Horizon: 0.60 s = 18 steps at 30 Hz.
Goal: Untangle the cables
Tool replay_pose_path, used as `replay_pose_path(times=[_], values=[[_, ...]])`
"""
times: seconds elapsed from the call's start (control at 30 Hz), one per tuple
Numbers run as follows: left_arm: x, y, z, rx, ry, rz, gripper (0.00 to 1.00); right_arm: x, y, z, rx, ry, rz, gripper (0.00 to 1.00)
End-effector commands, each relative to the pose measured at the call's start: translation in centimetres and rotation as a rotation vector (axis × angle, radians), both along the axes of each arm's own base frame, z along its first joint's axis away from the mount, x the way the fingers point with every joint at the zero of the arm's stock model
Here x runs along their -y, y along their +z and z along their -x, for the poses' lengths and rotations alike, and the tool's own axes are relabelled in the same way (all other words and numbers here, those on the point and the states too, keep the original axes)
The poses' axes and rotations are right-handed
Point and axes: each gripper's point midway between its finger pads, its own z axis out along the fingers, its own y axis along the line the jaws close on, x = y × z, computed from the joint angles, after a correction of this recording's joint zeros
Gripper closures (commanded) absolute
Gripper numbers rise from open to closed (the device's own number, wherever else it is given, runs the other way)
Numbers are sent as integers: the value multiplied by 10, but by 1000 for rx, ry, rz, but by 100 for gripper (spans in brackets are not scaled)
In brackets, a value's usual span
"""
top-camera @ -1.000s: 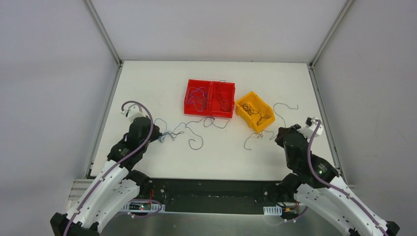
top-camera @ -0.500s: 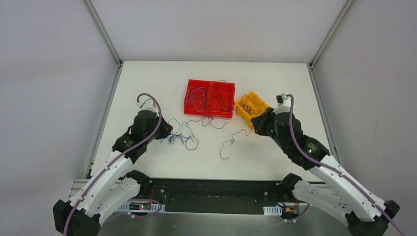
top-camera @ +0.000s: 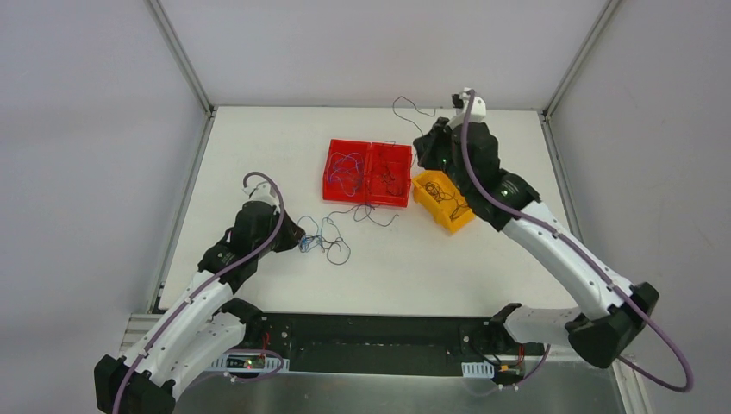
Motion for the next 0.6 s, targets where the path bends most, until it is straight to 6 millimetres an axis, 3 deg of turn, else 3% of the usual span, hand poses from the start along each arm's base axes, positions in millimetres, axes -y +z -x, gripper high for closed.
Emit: replay_pose_path(times=[0.0,0.1,0.3,0.57], values=[[6,3,2,16,-22,36,100,-4,25,-44,95,-39,15,100],[6,-1,5,12,-23,38,100,-7,20,-71,99,-54,38,100],[4,-1,6,23,-19,37,100,-5,-7,-113,76,-87,138,100],[6,-2,3,3,-24,26,100,-17,-56,-134,37,-44,207,100]])
